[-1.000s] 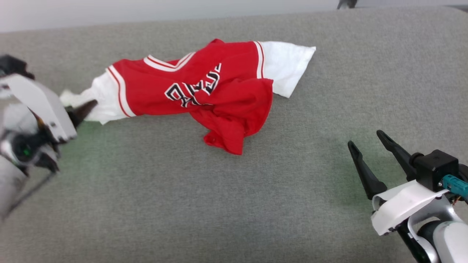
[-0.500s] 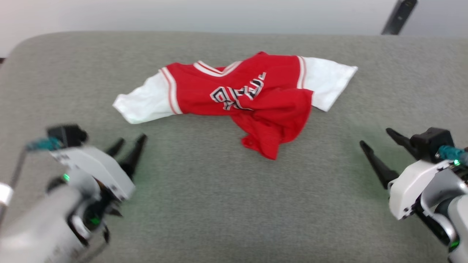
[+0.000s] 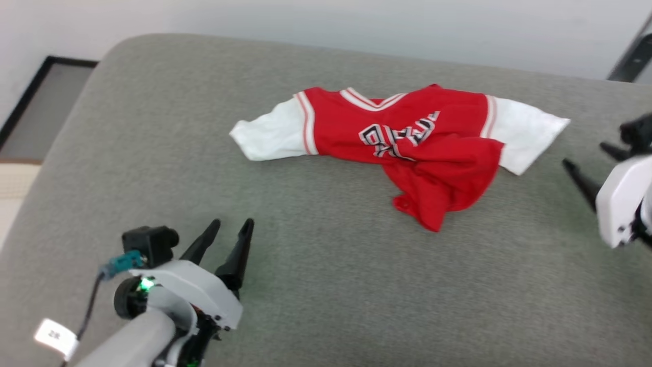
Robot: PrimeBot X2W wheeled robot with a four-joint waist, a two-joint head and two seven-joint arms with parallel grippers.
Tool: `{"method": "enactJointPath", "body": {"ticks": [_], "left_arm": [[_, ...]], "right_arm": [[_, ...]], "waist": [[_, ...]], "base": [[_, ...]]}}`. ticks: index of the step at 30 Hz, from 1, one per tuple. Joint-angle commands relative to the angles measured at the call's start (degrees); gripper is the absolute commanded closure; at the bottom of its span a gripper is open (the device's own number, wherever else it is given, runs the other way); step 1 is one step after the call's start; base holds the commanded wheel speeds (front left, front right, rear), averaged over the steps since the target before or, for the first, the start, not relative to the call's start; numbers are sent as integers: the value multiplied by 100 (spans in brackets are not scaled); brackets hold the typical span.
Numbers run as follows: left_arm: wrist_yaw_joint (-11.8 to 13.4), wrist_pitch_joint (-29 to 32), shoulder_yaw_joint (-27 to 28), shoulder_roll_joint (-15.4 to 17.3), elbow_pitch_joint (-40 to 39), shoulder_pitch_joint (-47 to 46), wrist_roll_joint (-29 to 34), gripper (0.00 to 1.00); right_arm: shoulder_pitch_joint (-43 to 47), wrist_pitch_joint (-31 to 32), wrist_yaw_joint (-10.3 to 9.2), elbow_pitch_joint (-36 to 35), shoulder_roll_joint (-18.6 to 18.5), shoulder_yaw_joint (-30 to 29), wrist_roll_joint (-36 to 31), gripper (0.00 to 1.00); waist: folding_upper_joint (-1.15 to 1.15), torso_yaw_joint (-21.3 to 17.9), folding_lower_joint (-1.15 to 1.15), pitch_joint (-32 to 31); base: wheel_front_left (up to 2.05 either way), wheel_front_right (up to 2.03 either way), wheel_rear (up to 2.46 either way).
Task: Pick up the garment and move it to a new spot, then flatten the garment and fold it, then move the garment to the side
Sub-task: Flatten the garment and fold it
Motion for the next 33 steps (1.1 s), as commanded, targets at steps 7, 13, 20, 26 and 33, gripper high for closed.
{"method": "enactJointPath", "body": {"ticks": [7,13,20,26,33], "left_arm": [[-13,-23,959,-671,-318,705,1724,0],[-336,-15,1344,-1248,-160,997,2576,0],[-759,-15,1706,-1803,39,941,3174,0],[-1076,-15,1978,-2171,213,959,3471,0],[-1349,-16,2253,-2415,392,922,3758,0]], "right_arm": [[-1033,644,-8,639,-360,555,640,0],[-1849,1377,-8,1155,-688,911,1084,0],[-2474,1752,-8,1454,-1070,1452,1174,0],[-2731,1907,-8,1443,-1237,2055,1281,0],[-2739,2043,-7,1535,-1297,2841,1402,0]], "waist": [[0,621,0,313],[0,1110,0,651],[0,1592,0,1105],[0,1740,0,1349],[0,1758,0,1445]], "base": [[0,0,0],[0,0,0],[0,0,0],[0,0,0],[0,0,0]]}}
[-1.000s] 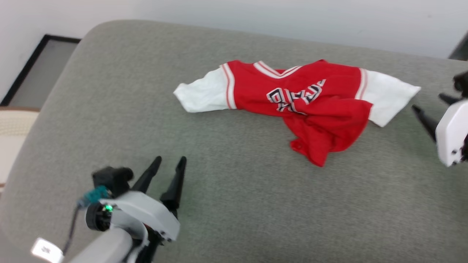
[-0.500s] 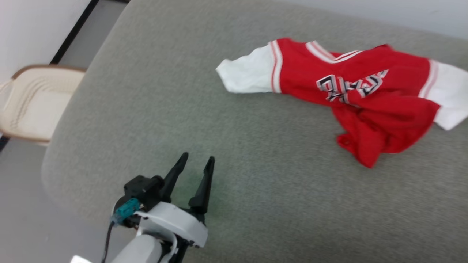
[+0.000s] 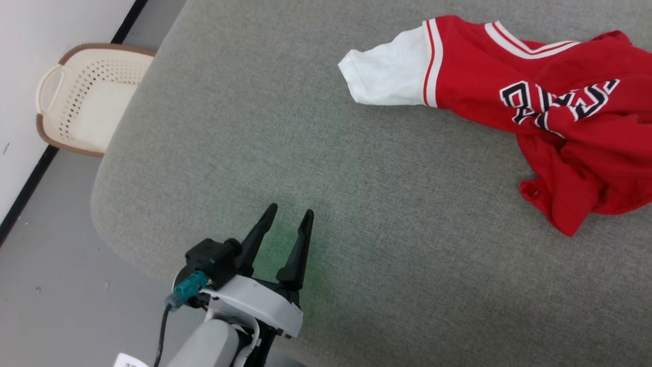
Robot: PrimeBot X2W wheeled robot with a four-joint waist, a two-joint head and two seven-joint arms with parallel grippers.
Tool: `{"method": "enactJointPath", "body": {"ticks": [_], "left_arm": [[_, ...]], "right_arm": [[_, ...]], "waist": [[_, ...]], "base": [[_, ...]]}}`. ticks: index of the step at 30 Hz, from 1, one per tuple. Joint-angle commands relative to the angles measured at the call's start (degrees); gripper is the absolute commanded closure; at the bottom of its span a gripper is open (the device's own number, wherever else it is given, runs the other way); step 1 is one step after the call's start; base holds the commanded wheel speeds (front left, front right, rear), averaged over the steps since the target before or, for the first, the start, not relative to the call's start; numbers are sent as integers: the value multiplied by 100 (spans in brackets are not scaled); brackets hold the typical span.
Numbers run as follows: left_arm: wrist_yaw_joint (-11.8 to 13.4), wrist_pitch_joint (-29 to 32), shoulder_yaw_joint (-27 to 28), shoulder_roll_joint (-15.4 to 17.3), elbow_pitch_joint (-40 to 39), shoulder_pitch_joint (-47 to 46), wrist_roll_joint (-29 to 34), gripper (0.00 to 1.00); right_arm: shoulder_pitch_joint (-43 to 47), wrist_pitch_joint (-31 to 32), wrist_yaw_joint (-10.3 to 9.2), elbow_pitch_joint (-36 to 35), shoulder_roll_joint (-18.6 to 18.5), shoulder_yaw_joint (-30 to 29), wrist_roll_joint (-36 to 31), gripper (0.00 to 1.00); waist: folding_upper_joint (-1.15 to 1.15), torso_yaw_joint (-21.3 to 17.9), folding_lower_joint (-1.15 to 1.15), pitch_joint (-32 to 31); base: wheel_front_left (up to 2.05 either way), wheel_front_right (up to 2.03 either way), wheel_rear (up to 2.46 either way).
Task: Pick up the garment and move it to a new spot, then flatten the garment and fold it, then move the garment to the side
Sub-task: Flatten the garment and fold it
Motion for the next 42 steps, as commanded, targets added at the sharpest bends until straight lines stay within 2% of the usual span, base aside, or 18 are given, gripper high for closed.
{"method": "enactJointPath", "body": {"ticks": [1,2,3,4,10,14,18,20,23,27,29,33,35,39,42], "left_arm": [[-62,0,60,-45,26,-17,71,0],[-97,0,87,-67,51,-16,90,0],[-117,0,123,-74,63,-28,145,0],[-138,0,160,-88,79,-40,172,0],[-273,0,360,-97,22,-252,381,0],[-361,21,429,81,1,-759,502,0],[-516,308,509,337,67,-1649,419,0],[-619,723,523,530,369,-2458,215,0],[-687,1193,437,625,874,-3265,-215,0],[-692,1870,-257,870,1559,-4178,-716,0],[-690,2344,-642,951,1849,-4559,-1214,0],[-690,3240,-1226,1224,2343,-5138,-2036,0],[-691,3640,-1401,1255,2561,-5299,-2440,0],[-691,4265,-1684,1394,2893,-5632,-2922,0],[-692,4599,-1892,1381,3089,-5742,-3163,0]], "right_arm": [[172,76,-4,63,96,252,87,0],[161,56,-3,77,106,313,133,8],[166,70,-3,102,118,386,196,57],[161,126,-1,108,128,466,260,98],[-48,-10,4,258,143,690,430,100],[-208,-150,4,340,284,783,560,100],[-452,-271,4,363,486,909,587,100],[-659,-349,5,301,663,1046,602,100],[-859,-372,6,267,816,1200,651,100],[-1126,-359,6,259,958,1382,690,100],[-1225,-351,6,281,1031,1470,710,100],[-1376,-249,6,276,1208,1627,645,100],[-1422,-208,6,253,1296,1690,637,100],[-1458,-169,6,214,1383,1780,609,100],[-1508,-123,6,205,1383,1813,603,100]], "waist": [[0,15,0,66],[0,5,0,73],[0,-5,0,71],[0,-16,0,70],[0,-113,0,62],[0,-206,0,96],[0,-365,0,211],[0,-535,0,323],[0,-706,0,455],[0,-928,0,667],[0,-1024,0,764],[0,-1194,0,932],[0,-1255,0,997],[0,-1321,0,1088],[0,-1348,0,1174]], "base": [[0,0,0],[0,0,0],[0,0,0],[0,0,0],[0,0,0],[0,0,0],[0,0,0],[0,0,0],[0,0,0],[0,0,0],[0,0,0],[0,0,0],[0,0,0],[0,0,0],[0,0,0]]}}
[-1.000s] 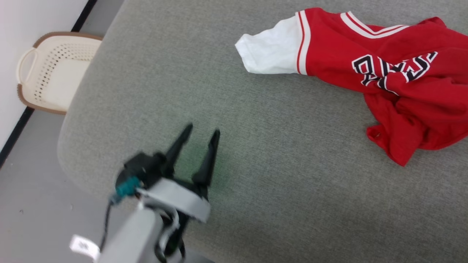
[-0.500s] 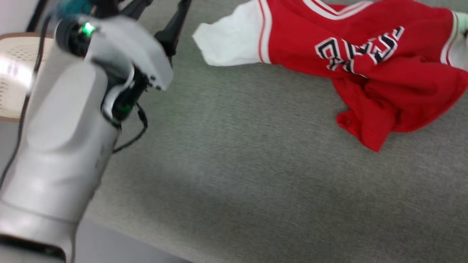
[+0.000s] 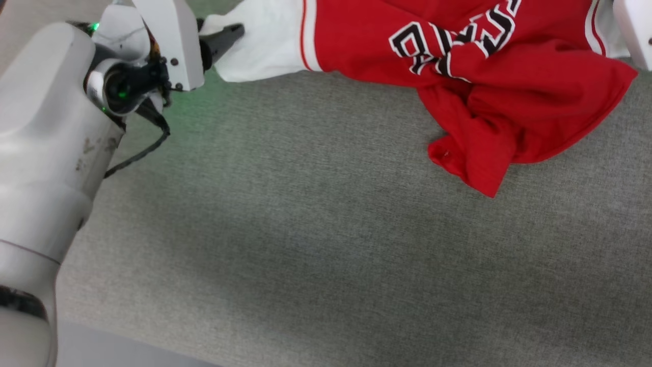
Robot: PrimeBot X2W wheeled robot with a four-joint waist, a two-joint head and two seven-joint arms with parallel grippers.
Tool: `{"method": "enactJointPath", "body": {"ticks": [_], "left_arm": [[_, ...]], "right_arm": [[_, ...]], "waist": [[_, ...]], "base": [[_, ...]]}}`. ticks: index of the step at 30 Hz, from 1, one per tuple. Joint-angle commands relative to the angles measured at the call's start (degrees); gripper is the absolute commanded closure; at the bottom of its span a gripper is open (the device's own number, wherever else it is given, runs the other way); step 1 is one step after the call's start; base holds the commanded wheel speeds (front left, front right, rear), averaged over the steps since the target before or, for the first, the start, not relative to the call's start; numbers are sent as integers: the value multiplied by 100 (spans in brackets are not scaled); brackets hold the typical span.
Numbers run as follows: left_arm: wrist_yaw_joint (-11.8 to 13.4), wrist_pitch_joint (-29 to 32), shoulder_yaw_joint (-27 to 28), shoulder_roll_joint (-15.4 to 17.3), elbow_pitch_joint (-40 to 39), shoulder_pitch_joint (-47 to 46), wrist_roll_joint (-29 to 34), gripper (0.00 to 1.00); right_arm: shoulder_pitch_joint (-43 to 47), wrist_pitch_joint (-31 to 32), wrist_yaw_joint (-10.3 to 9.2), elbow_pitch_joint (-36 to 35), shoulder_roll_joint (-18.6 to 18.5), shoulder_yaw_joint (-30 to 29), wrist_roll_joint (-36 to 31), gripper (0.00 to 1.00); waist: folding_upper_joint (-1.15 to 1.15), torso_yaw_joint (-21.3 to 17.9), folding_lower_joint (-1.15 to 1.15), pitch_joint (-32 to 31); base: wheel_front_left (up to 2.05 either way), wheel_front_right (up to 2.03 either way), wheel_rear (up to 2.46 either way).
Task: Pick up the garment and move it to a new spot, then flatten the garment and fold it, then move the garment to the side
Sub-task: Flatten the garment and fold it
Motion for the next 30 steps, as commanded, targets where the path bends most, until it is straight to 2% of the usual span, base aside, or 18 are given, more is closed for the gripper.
{"method": "enactJointPath", "body": {"ticks": [1,9,10,11,15,20,25,30], "left_arm": [[-13,144,-126,13,125,-95,-87,0],[-13,374,-513,-103,412,-143,-404,0],[-13,437,-525,-119,432,-108,-518,67],[-13,507,-566,-127,429,-65,-598,100],[-14,51,-609,7,327,-88,-670,100],[-14,-1364,-637,267,157,-192,-460,100],[-14,-2341,-774,281,201,-240,-368,100],[-7,-3282,-554,123,640,-597,-431,100]], "right_arm": [[508,192,20,182,55,348,-41,100],[491,233,20,159,85,377,-61,100],[510,198,20,142,89,378,-70,100],[536,161,20,140,103,378,-69,100],[478,-302,21,195,177,345,70,100],[171,-1447,8,527,242,14,248,100],[-2,-2241,8,1013,369,-304,313,100],[-259,-2961,8,1702,637,-822,473,100]], "waist": [[0,-90,0,140],[0,-162,0,233],[0,-172,0,227],[0,-185,0,212],[0,-273,0,72],[0,-416,0,-278],[0,-569,0,-663],[0,-763,0,-826]], "base": [[0,0,0],[0,0,0],[0,0,0],[0,0,0],[0,0,0],[0,0,0],[0,0,0],[0,0,0]]}}
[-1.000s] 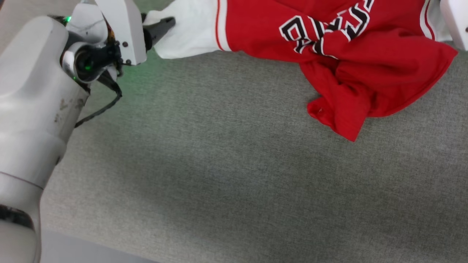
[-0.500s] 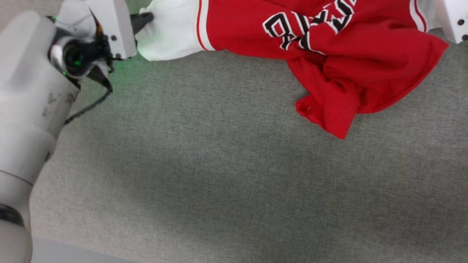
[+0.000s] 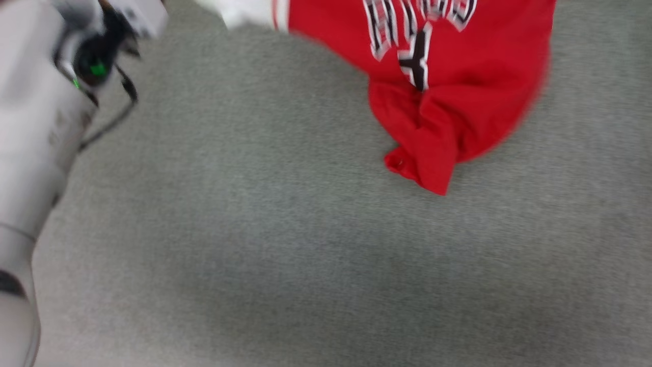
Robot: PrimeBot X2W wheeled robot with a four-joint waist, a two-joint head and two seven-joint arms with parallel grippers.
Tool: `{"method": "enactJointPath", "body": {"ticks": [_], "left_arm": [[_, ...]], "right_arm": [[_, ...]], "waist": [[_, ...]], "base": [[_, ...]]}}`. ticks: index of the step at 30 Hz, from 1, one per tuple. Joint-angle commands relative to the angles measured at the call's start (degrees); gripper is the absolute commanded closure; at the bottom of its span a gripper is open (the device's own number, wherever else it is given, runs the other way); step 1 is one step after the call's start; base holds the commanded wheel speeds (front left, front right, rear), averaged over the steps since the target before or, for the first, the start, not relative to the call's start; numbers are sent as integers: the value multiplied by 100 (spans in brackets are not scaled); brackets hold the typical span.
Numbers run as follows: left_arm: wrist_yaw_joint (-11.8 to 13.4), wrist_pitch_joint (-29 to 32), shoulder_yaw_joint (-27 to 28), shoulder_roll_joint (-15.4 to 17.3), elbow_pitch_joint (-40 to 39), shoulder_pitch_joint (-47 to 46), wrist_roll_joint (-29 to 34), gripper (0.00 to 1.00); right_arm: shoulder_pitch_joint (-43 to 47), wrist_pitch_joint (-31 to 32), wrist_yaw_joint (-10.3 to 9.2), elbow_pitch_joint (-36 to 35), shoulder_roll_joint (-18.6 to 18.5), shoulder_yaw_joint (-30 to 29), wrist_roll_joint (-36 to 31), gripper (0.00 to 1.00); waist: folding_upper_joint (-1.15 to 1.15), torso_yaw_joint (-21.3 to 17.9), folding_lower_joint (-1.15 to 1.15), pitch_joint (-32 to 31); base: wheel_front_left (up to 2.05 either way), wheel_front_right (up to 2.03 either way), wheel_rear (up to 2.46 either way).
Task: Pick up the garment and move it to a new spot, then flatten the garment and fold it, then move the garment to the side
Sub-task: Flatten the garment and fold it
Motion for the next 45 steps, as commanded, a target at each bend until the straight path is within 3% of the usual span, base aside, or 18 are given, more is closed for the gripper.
{"method": "enactJointPath", "body": {"ticks": [1,6,10,17,22,25,31,36,45], "left_arm": [[2,-196,78,-64,126,-149,-17,100],[30,-926,464,-273,864,-932,-85,100],[96,-1187,730,-325,1276,-1701,-53,100],[160,-1273,1473,-13,1289,-2748,373,100],[101,-1263,2256,59,1022,-2649,730,100],[44,-1262,2519,-69,990,-2331,830,100],[-4,-1253,2587,-284,539,-1283,557,100],[-3,-1004,2344,-143,-368,-69,-116,100],[-5,-1029,2188,577,-2058,2648,-1025,100]], "right_arm": [[-114,-148,-8,213,115,-146,41,100],[-819,-882,-8,1249,663,-711,42,100],[-1530,-1444,-8,1679,995,-1161,182,100],[-2421,-1870,-8,1833,1168,-1554,92,100],[-2403,-1951,-9,1844,1206,-1616,12,100],[-2148,-1959,-9,1758,1199,-1531,-11,100],[-1138,-1806,-8,894,906,-1219,174,100],[23,-1695,-8,-253,394,-988,503,100],[2309,-1539,-8,-2253,-719,-958,858,100]], "waist": [[0,-236,0,-130],[0,-484,0,75],[0,-673,0,247],[0,-960,0,389],[0,-1014,0,342],[0,-995,0,308],[0,-916,0,55],[0,-906,0,-262],[0,-1010,0,-916]], "base": [[0,0,0],[0,0,0],[0,0,0],[0,0,0],[0,0,0],[0,0,0],[0,0,0],[0,0,0],[0,0,0]]}}
